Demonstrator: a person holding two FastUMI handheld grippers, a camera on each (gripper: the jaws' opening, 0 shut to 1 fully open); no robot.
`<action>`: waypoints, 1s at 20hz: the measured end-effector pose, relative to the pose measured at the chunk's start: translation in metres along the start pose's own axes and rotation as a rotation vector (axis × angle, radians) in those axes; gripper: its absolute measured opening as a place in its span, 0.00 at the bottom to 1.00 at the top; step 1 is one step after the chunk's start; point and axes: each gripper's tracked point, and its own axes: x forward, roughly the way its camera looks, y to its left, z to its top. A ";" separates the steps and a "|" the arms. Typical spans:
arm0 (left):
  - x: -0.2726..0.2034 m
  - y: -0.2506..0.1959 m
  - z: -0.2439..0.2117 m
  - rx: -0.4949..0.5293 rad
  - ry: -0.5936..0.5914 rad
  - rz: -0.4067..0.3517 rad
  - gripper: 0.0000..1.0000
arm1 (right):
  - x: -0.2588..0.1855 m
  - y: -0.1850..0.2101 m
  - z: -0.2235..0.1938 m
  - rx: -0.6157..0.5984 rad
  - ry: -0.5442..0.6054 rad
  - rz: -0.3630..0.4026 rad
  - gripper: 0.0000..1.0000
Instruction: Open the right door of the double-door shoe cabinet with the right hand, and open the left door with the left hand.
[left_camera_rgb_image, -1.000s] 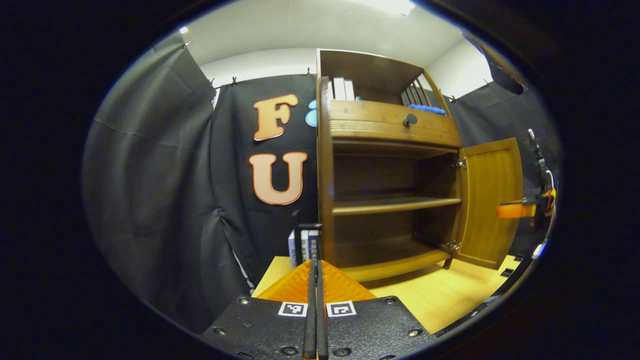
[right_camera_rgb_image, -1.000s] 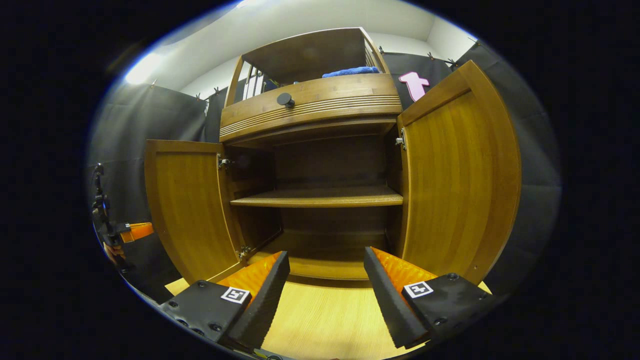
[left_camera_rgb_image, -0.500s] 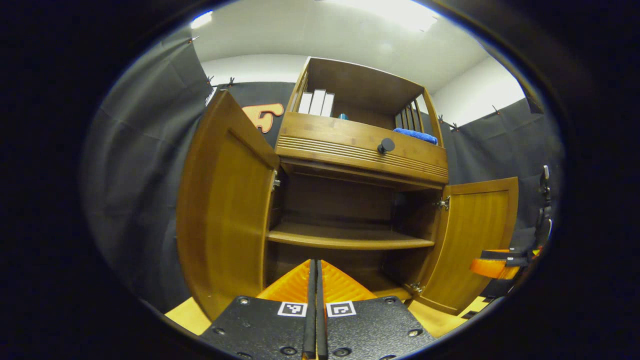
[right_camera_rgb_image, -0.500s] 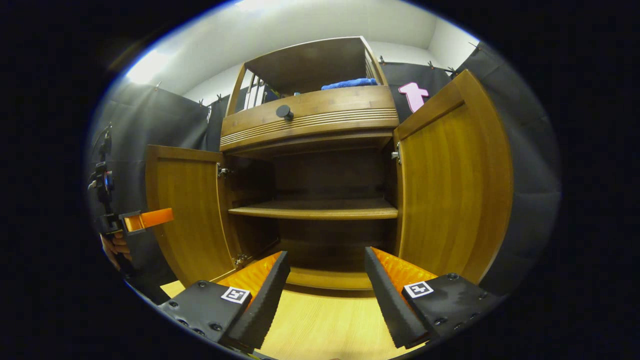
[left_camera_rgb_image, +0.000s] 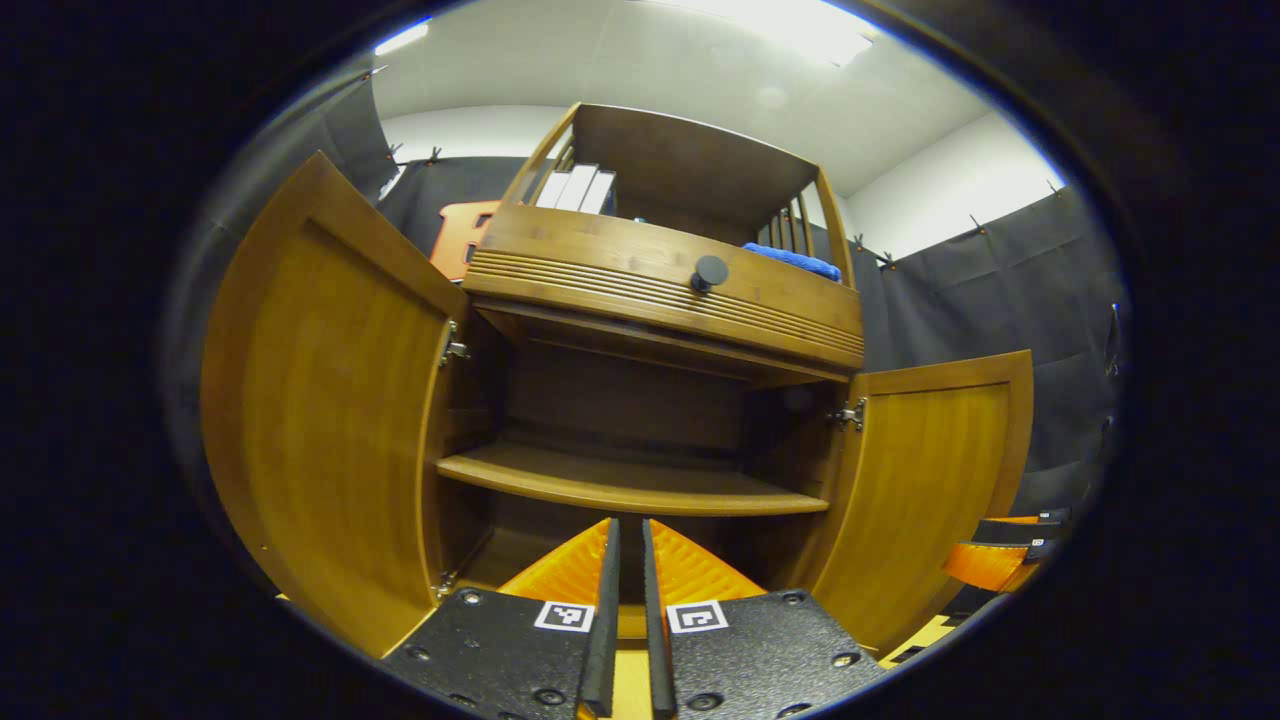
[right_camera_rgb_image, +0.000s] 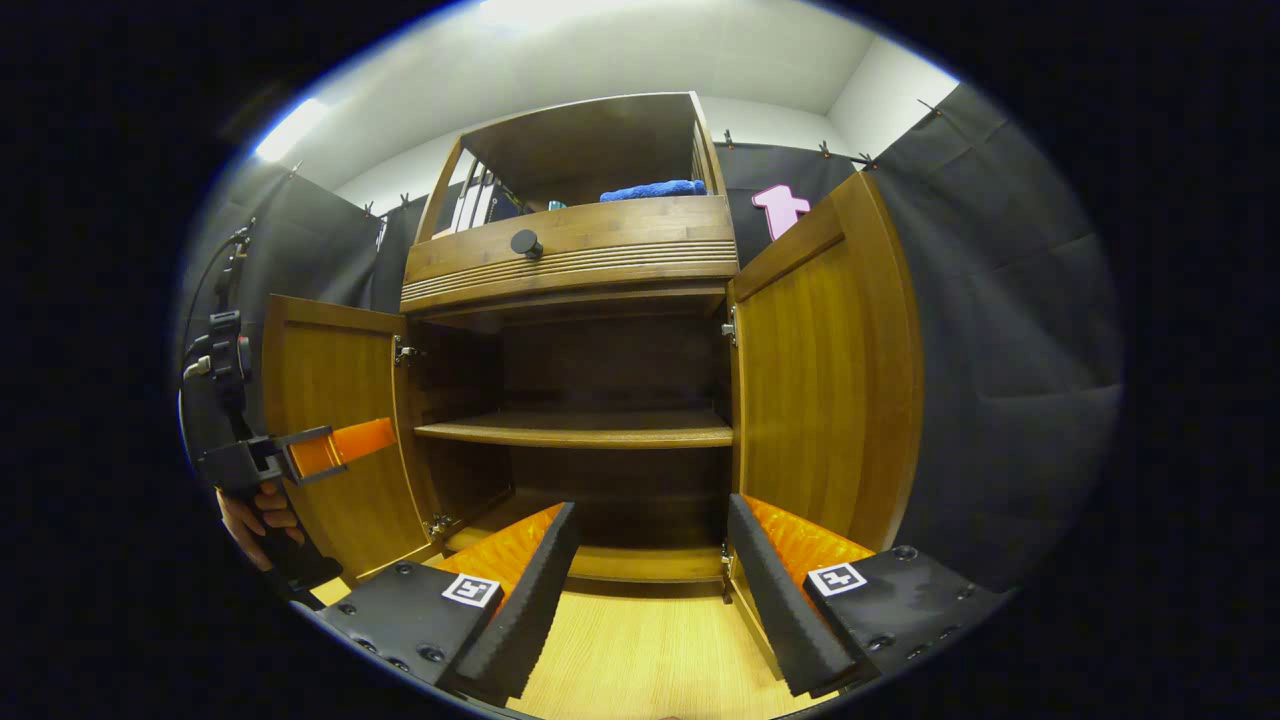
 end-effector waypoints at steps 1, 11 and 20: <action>0.002 -0.005 0.001 0.002 -0.003 -0.022 0.11 | -0.003 -0.004 0.000 -0.003 -0.001 -0.009 0.87; -0.001 -0.017 -0.004 0.020 0.003 -0.019 0.80 | -0.011 -0.024 0.005 0.009 -0.011 -0.051 0.93; -0.005 -0.017 0.001 0.020 0.008 -0.009 0.95 | -0.014 -0.020 0.004 0.006 -0.014 -0.045 0.97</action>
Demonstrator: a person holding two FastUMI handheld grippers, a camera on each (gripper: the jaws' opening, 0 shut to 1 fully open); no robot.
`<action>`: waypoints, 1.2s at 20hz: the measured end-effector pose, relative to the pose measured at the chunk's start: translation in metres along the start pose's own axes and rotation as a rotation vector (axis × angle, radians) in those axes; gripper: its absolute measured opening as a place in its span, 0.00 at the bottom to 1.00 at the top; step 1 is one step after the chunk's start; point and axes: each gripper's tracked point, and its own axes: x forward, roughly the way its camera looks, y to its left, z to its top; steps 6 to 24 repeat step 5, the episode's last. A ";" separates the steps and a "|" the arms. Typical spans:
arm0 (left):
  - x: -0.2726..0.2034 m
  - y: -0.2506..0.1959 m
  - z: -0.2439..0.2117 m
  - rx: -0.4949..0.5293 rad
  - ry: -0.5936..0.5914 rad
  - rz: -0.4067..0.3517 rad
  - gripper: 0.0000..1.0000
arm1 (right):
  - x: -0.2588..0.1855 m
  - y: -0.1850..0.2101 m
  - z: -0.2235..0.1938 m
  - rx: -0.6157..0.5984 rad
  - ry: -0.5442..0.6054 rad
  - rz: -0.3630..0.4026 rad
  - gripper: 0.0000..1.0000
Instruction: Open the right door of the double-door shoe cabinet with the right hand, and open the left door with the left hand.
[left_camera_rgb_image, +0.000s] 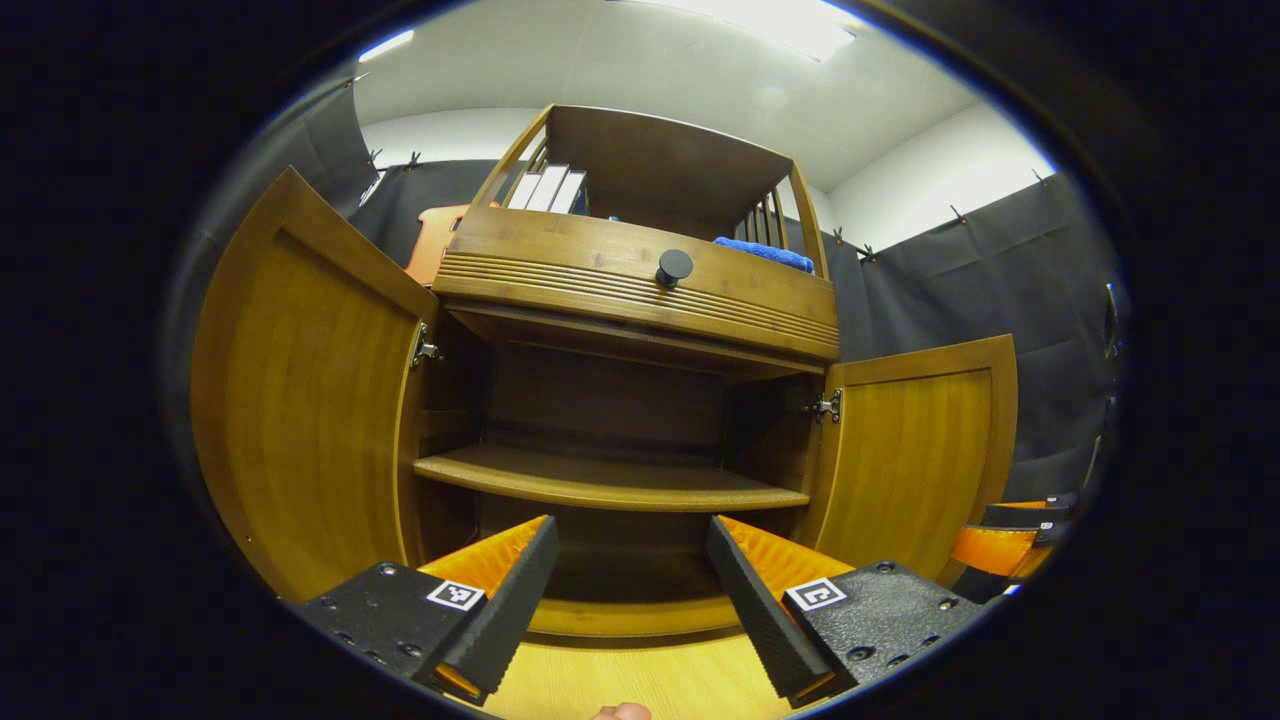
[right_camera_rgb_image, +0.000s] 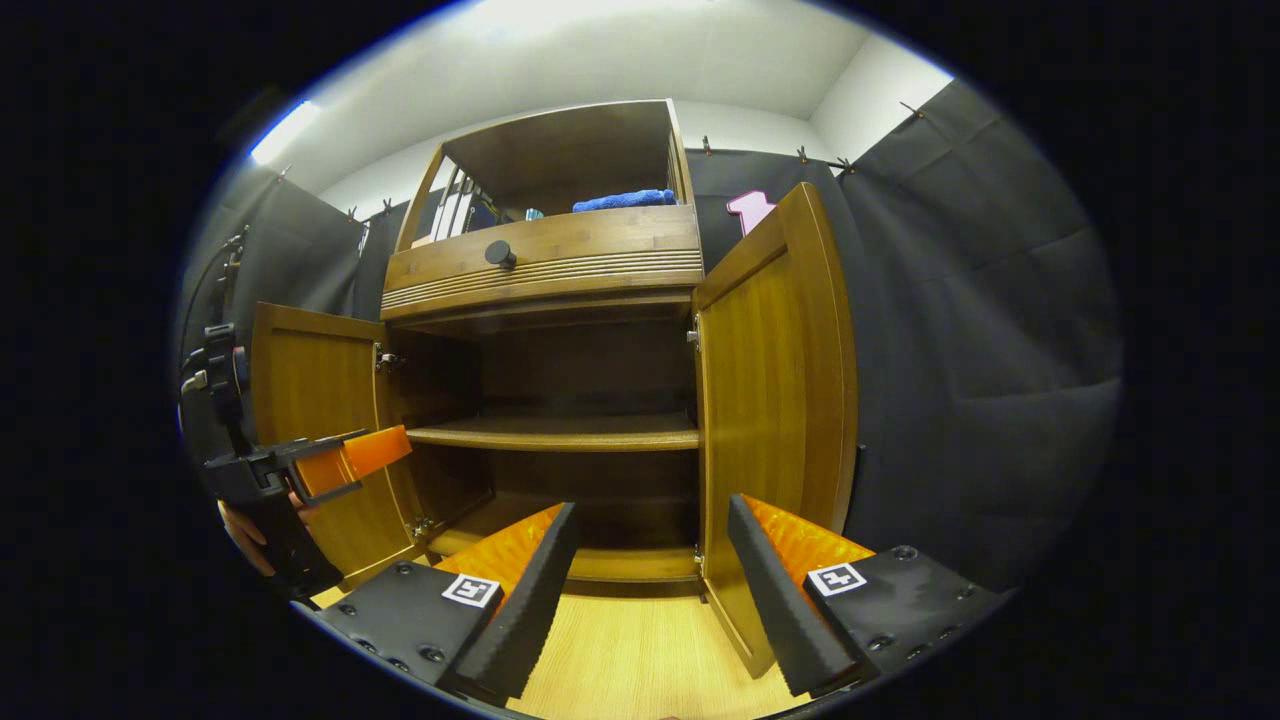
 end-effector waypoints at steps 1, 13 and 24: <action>-0.001 -0.001 -0.001 -0.002 0.003 -0.004 0.92 | 0.000 0.000 0.000 -0.001 -0.001 0.000 0.97; -0.004 0.001 0.001 0.024 0.004 0.005 0.92 | -0.003 0.003 0.001 0.005 0.001 0.005 1.00; -0.004 0.001 0.001 0.024 0.004 0.005 0.92 | -0.003 0.003 0.001 0.005 0.001 0.005 1.00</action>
